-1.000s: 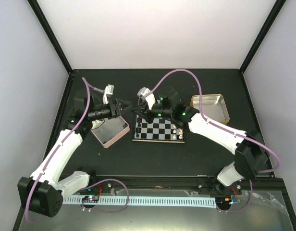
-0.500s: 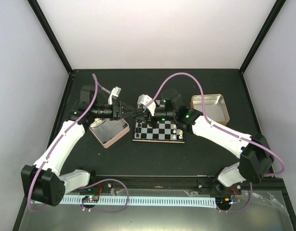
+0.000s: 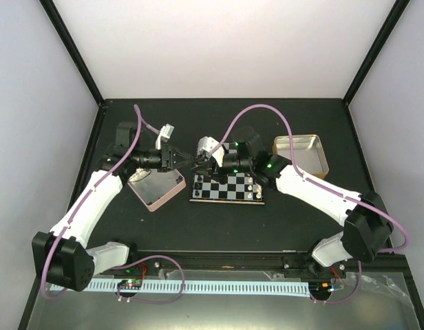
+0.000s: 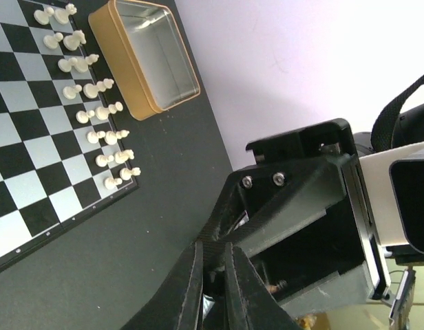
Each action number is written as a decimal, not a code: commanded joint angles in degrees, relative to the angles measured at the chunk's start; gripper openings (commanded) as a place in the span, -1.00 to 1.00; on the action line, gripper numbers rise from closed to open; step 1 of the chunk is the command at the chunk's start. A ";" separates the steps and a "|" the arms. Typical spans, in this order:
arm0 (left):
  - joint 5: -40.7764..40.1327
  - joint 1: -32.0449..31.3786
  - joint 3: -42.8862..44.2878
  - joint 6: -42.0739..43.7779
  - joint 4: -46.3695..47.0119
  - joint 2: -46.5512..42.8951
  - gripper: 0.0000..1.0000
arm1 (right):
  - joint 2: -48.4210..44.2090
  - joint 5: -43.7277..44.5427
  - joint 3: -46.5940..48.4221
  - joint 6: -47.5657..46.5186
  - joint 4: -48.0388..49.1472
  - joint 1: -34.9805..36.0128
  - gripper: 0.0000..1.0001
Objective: Set up the chess pieces on the board
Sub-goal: Place the chess piece on the chessboard.
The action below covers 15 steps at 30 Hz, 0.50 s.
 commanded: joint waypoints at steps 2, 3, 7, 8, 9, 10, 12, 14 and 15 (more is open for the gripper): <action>4.03 -0.78 0.75 1.03 4.49 -1.24 -0.97 | -0.64 3.11 -0.57 2.82 -0.21 0.24 -0.04; 2.61 -0.78 0.89 1.67 4.14 -1.46 -0.97 | -1.15 3.53 -1.25 3.62 0.23 0.18 0.07; -6.03 -0.86 1.45 4.61 2.25 -2.83 -0.97 | -5.25 6.62 -6.86 8.54 5.97 0.05 0.38; -9.11 -1.06 1.51 5.36 1.51 -3.33 -0.97 | -6.40 7.60 -8.17 9.80 7.36 0.01 0.42; -12.03 -1.38 1.55 6.77 1.02 -3.93 -0.97 | -7.47 9.04 -9.62 11.22 8.84 -0.10 0.43; -15.78 -2.03 1.56 7.98 0.35 -4.35 -0.97 | -8.48 10.97 -11.01 12.71 10.02 -0.20 0.44; -24.58 -4.35 1.60 10.07 -1.11 -5.31 -0.97 | -10.23 16.52 -13.71 16.08 12.33 -0.34 0.44; -33.47 -7.96 1.30 11.17 -1.86 -5.31 -0.97 | -11.84 23.96 -16.03 20.45 13.84 -0.70 0.44; -37.53 -9.88 0.75 11.28 -1.72 -5.09 -0.97 | -12.45 27.82 -17.07 22.78 14.29 -0.96 0.44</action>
